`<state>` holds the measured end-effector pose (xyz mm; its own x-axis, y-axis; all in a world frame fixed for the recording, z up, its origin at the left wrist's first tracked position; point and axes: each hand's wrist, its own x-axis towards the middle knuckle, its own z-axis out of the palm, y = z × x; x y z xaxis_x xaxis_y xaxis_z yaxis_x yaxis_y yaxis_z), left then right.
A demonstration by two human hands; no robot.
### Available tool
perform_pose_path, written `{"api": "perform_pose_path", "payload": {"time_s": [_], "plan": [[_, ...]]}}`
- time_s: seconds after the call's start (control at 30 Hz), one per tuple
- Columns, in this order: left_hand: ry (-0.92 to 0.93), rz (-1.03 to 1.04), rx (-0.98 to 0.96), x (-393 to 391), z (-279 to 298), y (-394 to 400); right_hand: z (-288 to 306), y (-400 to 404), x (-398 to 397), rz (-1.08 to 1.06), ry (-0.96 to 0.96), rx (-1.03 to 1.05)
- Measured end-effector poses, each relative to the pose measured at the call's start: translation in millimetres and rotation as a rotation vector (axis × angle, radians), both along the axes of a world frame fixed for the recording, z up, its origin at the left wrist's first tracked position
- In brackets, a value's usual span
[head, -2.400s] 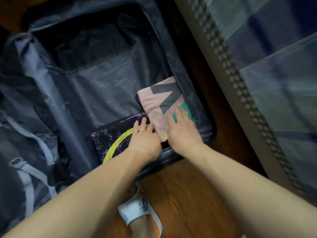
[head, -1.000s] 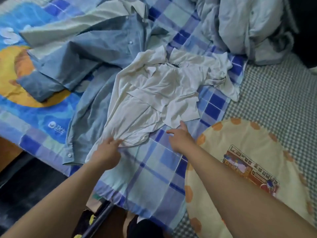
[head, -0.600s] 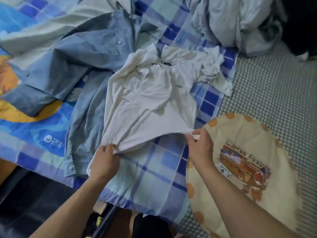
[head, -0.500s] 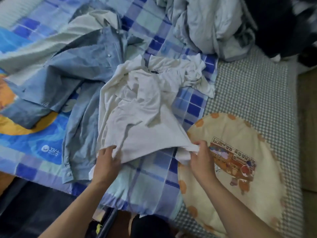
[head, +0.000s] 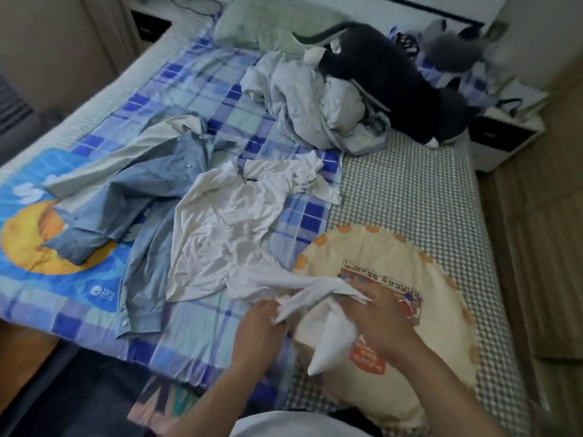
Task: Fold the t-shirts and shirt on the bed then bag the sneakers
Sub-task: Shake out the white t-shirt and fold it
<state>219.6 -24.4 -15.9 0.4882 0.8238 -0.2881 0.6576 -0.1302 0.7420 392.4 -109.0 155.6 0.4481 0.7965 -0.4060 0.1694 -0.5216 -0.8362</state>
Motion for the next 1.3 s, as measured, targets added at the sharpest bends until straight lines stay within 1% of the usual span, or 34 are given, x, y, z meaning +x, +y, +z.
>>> {"api": "perform_pose_path", "payload": {"time_s": [0.07,0.1,0.17,0.2,0.23,0.3,0.33,0.37,0.4,0.47,0.53,0.6,0.7,0.8,0.87,0.9,1.03,1.1,1.17,1.2,1.3], "plan": [[-0.111,0.245,0.052,2.5,24.0,-3.7,26.6,-5.8,21.2,-0.047,-0.039,0.1],[-0.151,0.309,0.093,2.4,40.8,-3.9,36.1,-11.1,34.9,-0.09,-0.059,0.157],[-0.166,0.312,0.246,5.2,82.0,0.5,51.0,-23.3,67.3,-0.28,-0.034,0.268],[-0.129,0.257,0.367,7.7,107.2,2.7,57.7,-29.8,84.9,-0.375,-0.027,0.304],[-0.08,0.166,0.534,10.4,134.7,5.1,65.5,-36.0,101.1,-0.426,-0.035,0.325],[0.054,-0.118,0.906,16.5,183.2,11.4,85.7,-44.6,132.3,-0.461,-0.054,0.364],[0.149,-0.251,1.052,20.6,201.9,15.1,98.8,-48.5,146.2,-0.483,-0.06,0.404],[0.243,-0.317,1.129,25.3,218.9,19.9,113.6,-51.6,158.1,-0.499,-0.07,0.448],[0.315,-0.294,1.138,30.3,234.3,24.1,127.5,-54.2,169.1,-0.504,-0.09,0.485],[0.366,-0.09,1.092,42.8,263.7,29.6,152.4,-62.3,188.0,-0.514,-0.118,0.542],[0.346,0.094,1.035,56.4,290.1,33.5,171.8,-71.4,203.4,-0.525,-0.126,0.595],[0.278,0.158,1.049,72.3,316.8,34.0,188.7,-82.9,216.9,-0.535,-0.148,0.636],[0.12,0.177,1.095,96.3,355.4,34.3,208.6,-101.4,242.1,-0.561,-0.192,0.641],[0.049,0.187,1.083,115.8,379.0,28.6,216.7,-119.8,262.2,-0.542,-0.266,0.615],[0.091,0.191,1.137,124.0,381.5,20.5,213.8,-133.4,271.0,-0.514,-0.364,0.561],[0.13,0.166,1.202,125.8,380.6,17.7,210.9,-141.1,273.5,-0.494,-0.391,0.525],[0.293,-0.017,1.419,119.7,381.2,17.7,194.9,-175.5,283.4,-0.362,-0.325,0.373],[0.397,-0.157,1.399,118.2,381.7,20.8,190.9,-189.7,291.3,-0.297,-0.382,0.299],[0.517,-0.249,1.219,119.1,379.4,20.5,188.2,-199.4,299.3,-0.212,-0.437,0.182],[0.508,-0.263,1.064,118.2,377.4,19.1,186.0,-202.4,303.1,-0.149,-0.447,0.096],[0.356,-0.339,0.509,106.1,363.2,12.6,170.9,-207.5,304.8,0.145,-0.41,-0.211]]}}
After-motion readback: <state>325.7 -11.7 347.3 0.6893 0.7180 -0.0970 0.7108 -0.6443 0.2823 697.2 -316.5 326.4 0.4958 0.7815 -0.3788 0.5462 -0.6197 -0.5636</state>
